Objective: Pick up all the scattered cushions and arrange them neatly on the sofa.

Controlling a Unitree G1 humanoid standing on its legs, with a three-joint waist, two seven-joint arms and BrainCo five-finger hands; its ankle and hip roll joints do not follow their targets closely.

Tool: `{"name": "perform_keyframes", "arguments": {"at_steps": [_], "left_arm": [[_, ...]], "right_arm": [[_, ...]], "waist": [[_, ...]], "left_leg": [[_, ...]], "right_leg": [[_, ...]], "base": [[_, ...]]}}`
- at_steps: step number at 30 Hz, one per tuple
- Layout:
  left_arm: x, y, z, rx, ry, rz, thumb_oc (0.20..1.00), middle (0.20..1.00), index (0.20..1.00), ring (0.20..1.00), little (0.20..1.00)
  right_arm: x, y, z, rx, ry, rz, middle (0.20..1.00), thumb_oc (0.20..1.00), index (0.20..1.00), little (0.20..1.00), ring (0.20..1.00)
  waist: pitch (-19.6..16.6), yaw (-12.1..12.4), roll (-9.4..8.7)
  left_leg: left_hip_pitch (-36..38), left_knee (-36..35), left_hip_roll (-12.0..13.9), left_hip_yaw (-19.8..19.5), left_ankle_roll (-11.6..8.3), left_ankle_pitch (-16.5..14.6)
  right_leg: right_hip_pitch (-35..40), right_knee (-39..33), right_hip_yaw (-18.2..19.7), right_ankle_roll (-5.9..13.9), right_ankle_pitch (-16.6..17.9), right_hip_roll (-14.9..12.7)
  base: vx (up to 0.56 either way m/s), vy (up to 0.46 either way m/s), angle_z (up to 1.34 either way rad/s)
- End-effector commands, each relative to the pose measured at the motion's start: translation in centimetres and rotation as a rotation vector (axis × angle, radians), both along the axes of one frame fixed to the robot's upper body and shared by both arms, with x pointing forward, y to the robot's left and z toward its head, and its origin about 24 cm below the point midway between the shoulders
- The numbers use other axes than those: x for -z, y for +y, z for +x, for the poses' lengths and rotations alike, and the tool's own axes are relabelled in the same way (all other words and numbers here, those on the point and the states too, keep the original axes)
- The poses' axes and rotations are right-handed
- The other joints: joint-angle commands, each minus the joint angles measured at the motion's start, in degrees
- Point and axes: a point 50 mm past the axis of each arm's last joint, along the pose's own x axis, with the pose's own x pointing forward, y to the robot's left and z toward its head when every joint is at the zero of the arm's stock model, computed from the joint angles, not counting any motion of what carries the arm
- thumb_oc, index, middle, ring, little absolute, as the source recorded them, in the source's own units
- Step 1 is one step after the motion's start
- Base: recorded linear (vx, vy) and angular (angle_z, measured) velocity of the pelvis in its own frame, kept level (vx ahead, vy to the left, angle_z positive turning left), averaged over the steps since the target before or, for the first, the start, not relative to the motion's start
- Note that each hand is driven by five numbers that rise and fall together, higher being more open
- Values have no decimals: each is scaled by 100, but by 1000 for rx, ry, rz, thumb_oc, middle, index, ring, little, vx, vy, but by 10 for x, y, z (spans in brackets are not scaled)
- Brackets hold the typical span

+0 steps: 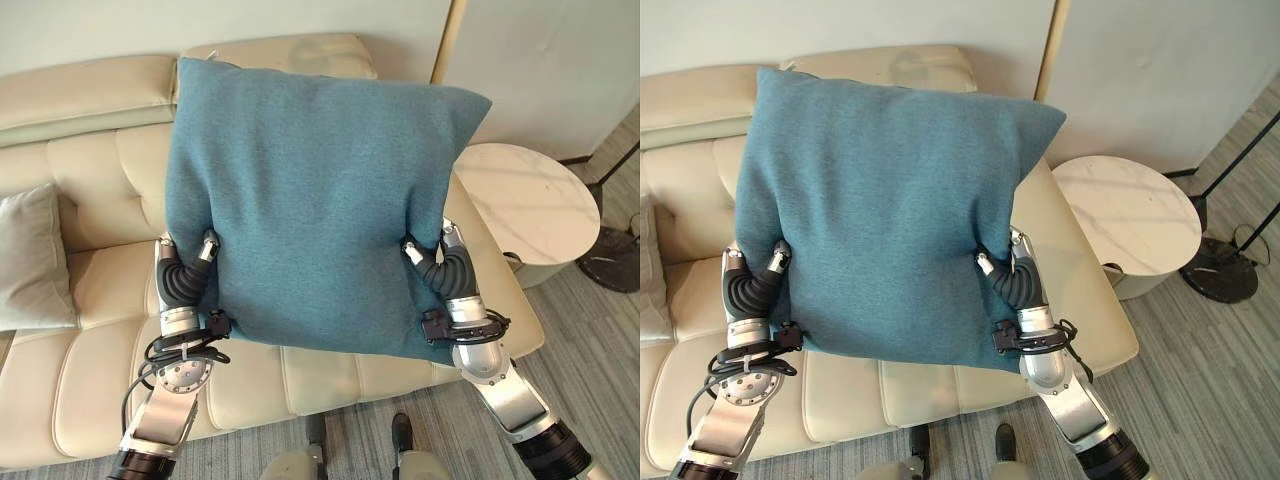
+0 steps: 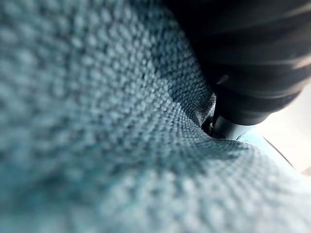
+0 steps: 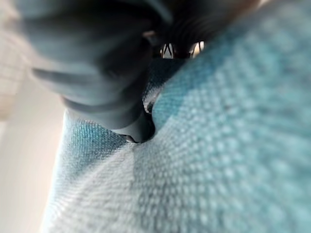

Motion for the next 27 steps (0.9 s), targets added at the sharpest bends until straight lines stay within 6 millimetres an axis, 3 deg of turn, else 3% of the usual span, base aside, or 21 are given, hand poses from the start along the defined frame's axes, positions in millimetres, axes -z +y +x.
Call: {"name": "perform_keyframes", "arguments": {"at_steps": [1,5,9,11,13,14,20,23,25,26,27], "left_arm": [[-40,-23,-2,136,-243,71,200,200,200,200,200],[-31,-22,-2,124,-203,46,200,200,200,200,200],[-26,-21,-1,111,-184,5,200,200,200,200,200],[-22,-22,2,100,-175,-13,200,200,200,200,200],[-16,-24,5,95,-149,-34,200,200,200,200,200],[-11,-27,9,93,-122,-52,200,200,200,200,200],[3,-39,20,113,-51,-69,200,200,200,200,200],[-10,-54,44,149,-76,-60,200,200,200,200,200],[-32,-64,67,164,-133,-37,200,200,200,200,200],[-45,-67,79,166,-161,-16,200,200,200,200,200],[-79,-75,103,173,-227,36,200,200,200,200,200]], "right_arm": [[-36,30,-10,-188,-188,93,200,200,200,200,200],[-33,27,-10,-174,-176,99,200,200,200,200,200],[-33,26,-10,-170,-186,74,200,200,200,200,200],[-31,27,-6,-158,-182,59,200,200,200,200,200],[-27,26,-2,-141,-166,20,200,200,200,200,200],[-21,23,4,-99,-143,-7,200,200,200,200,200],[-9,20,19,-22,-105,-76,200,200,200,200,200],[-21,27,41,27,-135,-85,200,200,200,200,200],[-37,30,61,77,-177,-129,200,200,200,200,200],[-48,28,72,111,-208,-165,200,200,200,200,200],[-76,25,95,177,-267,-225,200,200,200,200,200]], "waist": [[-473,26,-142],[-530,-4,-65],[-353,13,-100],[-251,69,-158],[-267,87,-201],[-267,161,-249],[-307,215,-208],[-8,285,-325],[347,343,-426],[475,361,-468],[633,388,-526]], "left_leg": [[719,-32,77,-13,-247,-1171],[834,-10,175,-97,-308,-1213],[496,1013,225,-225,-434,-1448],[208,1447,168,-414,-531,-1360],[0,1236,249,-444,-530,-1280],[-190,992,404,-403,-536,-1006],[10,344,504,-451,-526,-767],[-91,313,504,-416,-478,-738],[-656,689,537,-435,-455,-800],[-1014,961,546,-462,-459,-848],[-1620,1372,490,-515,-466,-935]], "right_leg": [[-674,-22,-111,129,-256,-66],[-471,-22,-181,71,-368,-12],[-198,39,-299,-90,-582,-50],[-125,89,-334,-148,-686,-89],[-25,108,-372,-141,-775,-128],[92,140,-417,-137,-826,-125],[191,315,-450,-163,-1059,9],[-313,755,-319,-212,-1072,-6],[-1008,1236,-239,-230,-1073,-72],[-1376,1480,-209,-224,-1080,-130],[-1976,1833,-132,-230,-1102,-157]], "base": [[183,-144,16],[165,-140,29],[64,-118,17],[62,-31,26],[138,20,25],[109,6,8],[108,8,12],[-146,6,-3],[-341,-6,-4],[-386,9,11],[-386,38,15]]}}
